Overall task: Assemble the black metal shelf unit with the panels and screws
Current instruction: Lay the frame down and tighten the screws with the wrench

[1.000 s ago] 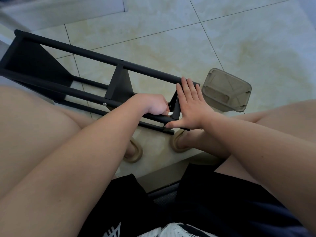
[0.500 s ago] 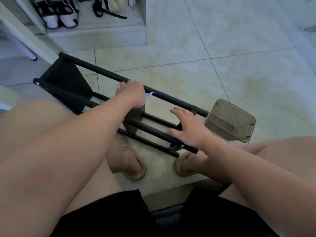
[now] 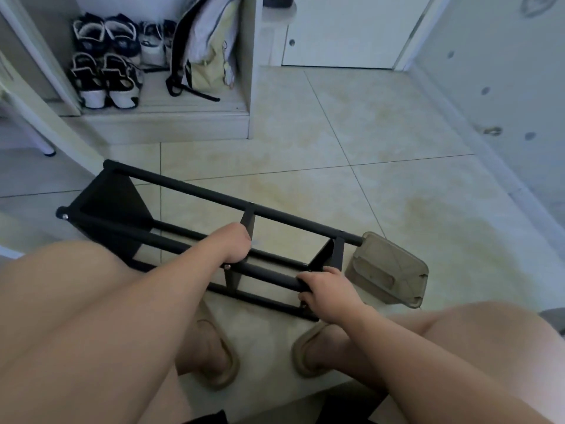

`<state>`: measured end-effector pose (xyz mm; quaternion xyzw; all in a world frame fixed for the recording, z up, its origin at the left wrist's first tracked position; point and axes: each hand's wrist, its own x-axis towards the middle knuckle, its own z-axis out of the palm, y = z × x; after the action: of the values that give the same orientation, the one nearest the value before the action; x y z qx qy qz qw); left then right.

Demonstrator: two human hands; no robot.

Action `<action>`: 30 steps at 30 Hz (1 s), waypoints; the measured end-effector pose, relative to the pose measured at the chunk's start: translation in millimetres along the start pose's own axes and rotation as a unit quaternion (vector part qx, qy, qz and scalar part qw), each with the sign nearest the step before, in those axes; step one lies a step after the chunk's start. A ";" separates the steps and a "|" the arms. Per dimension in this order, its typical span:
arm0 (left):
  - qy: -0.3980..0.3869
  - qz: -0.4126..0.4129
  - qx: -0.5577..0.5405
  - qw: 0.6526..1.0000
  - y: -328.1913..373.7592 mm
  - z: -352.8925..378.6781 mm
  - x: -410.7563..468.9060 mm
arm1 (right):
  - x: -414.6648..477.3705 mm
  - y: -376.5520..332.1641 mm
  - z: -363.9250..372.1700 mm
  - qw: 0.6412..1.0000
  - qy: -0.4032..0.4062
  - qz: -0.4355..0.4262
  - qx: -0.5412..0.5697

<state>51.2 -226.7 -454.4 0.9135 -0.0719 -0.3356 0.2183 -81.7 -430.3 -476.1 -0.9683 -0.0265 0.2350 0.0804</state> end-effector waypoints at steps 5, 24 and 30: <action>-0.001 0.078 -0.121 0.990 17.9 20.3 7.9 | 3.9 49.9 -16.3 0.994 0.021 0.104 -0.004; 0.014 0.022 0.011 1.000 10.4 43.0 17.4 | 21.3 26.7 -24.0 0.995 0.015 0.100 0.017; 0.011 0.037 -0.005 0.999 13.4 47.9 20.6 | 17.8 28.4 -32.2 0.992 -0.013 0.116 0.054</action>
<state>36.3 -261.2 -492.9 0.9127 -0.1022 -0.3178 0.2357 -50.7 -461.4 -460.6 -0.9558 0.0978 0.2567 0.1049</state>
